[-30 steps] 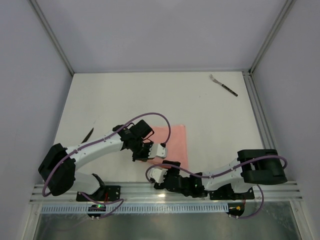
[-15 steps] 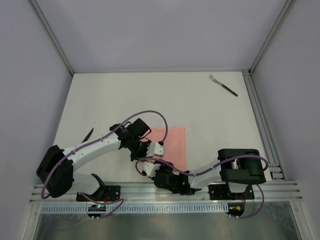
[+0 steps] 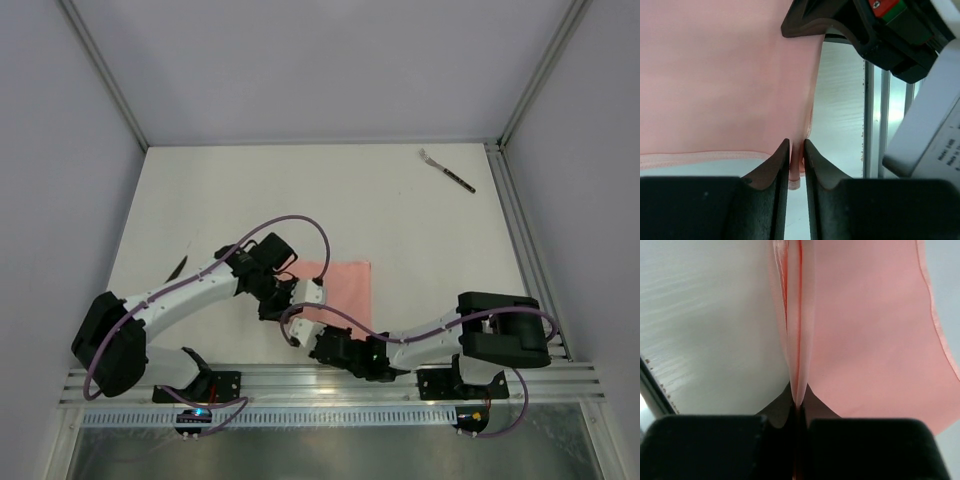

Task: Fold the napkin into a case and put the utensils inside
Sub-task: Fold the lower triangle-folded napkin.

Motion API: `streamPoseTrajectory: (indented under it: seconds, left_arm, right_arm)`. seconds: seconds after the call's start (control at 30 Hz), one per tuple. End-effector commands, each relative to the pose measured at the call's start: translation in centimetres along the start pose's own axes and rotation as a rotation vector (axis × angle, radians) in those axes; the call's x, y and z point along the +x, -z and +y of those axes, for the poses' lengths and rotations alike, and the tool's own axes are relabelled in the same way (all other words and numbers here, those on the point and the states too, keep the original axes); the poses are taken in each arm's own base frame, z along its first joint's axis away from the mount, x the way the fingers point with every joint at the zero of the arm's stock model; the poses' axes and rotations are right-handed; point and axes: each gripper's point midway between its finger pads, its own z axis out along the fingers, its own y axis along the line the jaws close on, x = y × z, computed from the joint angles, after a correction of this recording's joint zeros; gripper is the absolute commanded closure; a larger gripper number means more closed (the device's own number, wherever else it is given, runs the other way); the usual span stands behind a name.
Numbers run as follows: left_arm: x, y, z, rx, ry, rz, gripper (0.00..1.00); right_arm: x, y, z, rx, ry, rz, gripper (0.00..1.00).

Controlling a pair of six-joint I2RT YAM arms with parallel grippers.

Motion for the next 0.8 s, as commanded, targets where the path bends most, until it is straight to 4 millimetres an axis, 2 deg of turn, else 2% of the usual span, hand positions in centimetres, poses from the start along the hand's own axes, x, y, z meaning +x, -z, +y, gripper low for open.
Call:
streamPoseTrajectory:
  seconds: [0.0, 0.03, 0.1, 0.17, 0.23, 0.27, 0.43, 0.53, 0.57, 0.6, 0.77]
  left_arm:
    - [-0.3, 0.4, -0.2, 0.008, 0.001, -0.030, 0.80]
    - [-0.3, 0.6, -0.2, 0.007, 0.007, -0.034, 0.73]
    - [-0.3, 1.1, -0.2, -0.002, 0.022, -0.039, 0.65]
    - [-0.1, 1.7, -0.4, -0.003, 0.042, -0.037, 0.61]
    - [0.0, 2.7, -0.1, -0.026, 0.064, -0.051, 0.57]
    - [0.0, 3.2, 0.0, -0.038, 0.076, -0.056, 0.56]
    - [1.1, 4.9, 0.0, -0.063, 0.161, -0.083, 0.54]
    - [0.7, 5.4, -0.5, -0.055, 0.178, -0.117, 0.46]
    - [0.8, 5.6, -0.4, -0.059, 0.189, -0.124, 0.46]
    - [0.6, 5.8, -0.4, -0.059, 0.194, -0.136, 0.46]
    - [-0.3, 6.7, 0.8, -0.082, 0.218, -0.220, 0.44]
  right_arm:
    - [2.1, 1.2, 2.5, -0.228, -0.042, 0.093, 0.96]
    - [1.9, 1.5, 3.3, -0.300, -0.067, 0.091, 0.96]
    - [1.7, 1.6, 2.8, -0.336, -0.104, 0.096, 0.96]
    - [1.8, 1.9, 3.1, -0.400, -0.120, 0.114, 0.96]
    - [1.0, 2.0, 3.3, -0.457, -0.140, 0.112, 0.96]
    - [0.8, 2.4, 4.1, -0.527, -0.151, 0.111, 0.96]
    - [0.4, 2.4, 3.9, -0.638, -0.220, 0.117, 0.96]
    - [-0.5, 2.5, 3.9, -0.714, -0.233, 0.109, 0.96]
    - [0.0, 2.7, 4.2, -0.740, -0.230, 0.135, 0.96]
    - [-0.7, 2.9, 4.3, -0.779, -0.229, 0.126, 0.96]
    - [-1.5, 2.3, 2.9, -0.849, -0.284, 0.086, 0.96]
